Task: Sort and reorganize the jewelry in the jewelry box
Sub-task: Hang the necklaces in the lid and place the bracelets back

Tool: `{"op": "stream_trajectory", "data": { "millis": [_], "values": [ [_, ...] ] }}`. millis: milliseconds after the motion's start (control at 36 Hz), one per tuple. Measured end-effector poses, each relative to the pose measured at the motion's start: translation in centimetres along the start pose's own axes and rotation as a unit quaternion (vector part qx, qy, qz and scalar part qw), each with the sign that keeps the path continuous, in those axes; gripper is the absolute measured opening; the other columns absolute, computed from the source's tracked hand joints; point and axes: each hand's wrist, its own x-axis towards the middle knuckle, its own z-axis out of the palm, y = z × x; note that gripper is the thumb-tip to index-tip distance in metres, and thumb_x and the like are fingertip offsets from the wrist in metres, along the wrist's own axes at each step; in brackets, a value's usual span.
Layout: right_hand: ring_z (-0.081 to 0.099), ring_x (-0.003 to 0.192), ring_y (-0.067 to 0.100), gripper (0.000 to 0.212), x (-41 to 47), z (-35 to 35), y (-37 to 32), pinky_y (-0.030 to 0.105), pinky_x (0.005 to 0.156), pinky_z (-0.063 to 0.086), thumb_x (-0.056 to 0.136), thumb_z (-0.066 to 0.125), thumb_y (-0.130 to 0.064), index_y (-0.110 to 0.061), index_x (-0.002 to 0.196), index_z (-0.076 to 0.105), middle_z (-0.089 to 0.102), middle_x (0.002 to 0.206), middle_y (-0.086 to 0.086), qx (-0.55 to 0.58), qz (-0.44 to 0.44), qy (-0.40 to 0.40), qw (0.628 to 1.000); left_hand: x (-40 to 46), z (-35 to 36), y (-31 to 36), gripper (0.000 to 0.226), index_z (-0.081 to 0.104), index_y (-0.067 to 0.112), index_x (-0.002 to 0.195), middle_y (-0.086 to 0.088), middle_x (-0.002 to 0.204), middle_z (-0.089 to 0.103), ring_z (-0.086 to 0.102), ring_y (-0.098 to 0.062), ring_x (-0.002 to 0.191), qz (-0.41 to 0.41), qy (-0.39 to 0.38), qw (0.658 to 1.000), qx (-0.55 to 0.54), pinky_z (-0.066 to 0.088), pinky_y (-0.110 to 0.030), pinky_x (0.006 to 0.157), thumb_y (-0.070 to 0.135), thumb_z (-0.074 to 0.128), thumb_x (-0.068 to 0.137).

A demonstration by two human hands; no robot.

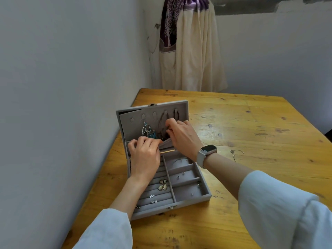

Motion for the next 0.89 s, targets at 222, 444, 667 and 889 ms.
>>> {"op": "stream_trajectory", "data": {
  "millis": [222, 444, 667, 889],
  "values": [
    [0.050, 0.079, 0.032, 0.017, -0.5, 0.9, 0.9, 0.040, 0.063, 0.044, 0.081, 0.065, -0.020, -0.006, 0.073, 0.068, 0.057, 0.080, 0.011, -0.053, 0.043, -0.009, 0.998, -0.1, 0.3, -0.2, 0.020, 0.069, 0.018, 0.091, 0.004, 0.084, 0.068, 0.059, -0.020, 0.087, 0.005, -0.004, 1.000, -0.001, 0.027, -0.035, 0.081, 0.014, 0.057, 0.077],
    [0.056, 0.093, 0.027, 0.042, -3.0, -0.9, 1.8, 0.036, 0.072, 0.041, 0.090, 0.031, -0.033, -0.016, 0.106, 0.066, 0.062, 0.101, 0.005, -0.082, -0.040, -0.051, 0.995, 0.2, 0.0, 0.9, 0.023, 0.068, 0.014, 0.097, -0.003, 0.093, 0.068, 0.059, -0.025, 0.094, -0.046, -0.046, 0.998, -0.015, 0.033, -0.042, 0.085, 0.009, 0.068, 0.074],
    [0.052, 0.107, 0.030, 0.028, -8.3, -5.8, 3.1, 0.041, 0.090, 0.047, 0.089, 0.048, -0.006, -0.005, 0.114, 0.061, 0.059, 0.113, 0.014, 0.062, 0.047, 0.007, 0.997, -1.0, -2.7, 5.3, 0.030, 0.064, 0.011, 0.111, -0.008, 0.114, 0.060, 0.052, -0.026, 0.111, -0.074, -0.053, 0.991, -0.102, 0.035, -0.045, 0.094, 0.011, 0.064, 0.080],
    [0.059, 0.092, 0.020, 0.024, -18.7, -11.2, 4.3, 0.027, 0.078, 0.047, 0.088, 0.049, 0.001, -0.007, 0.105, 0.065, 0.063, 0.101, 0.008, 0.137, 0.183, 0.012, 0.973, -6.5, -4.9, 15.6, 0.028, 0.062, 0.008, 0.111, -0.008, 0.108, 0.060, 0.056, -0.023, 0.102, -0.022, -0.104, 0.959, -0.262, 0.045, -0.036, 0.089, 0.010, 0.059, 0.083]
  ]
}}
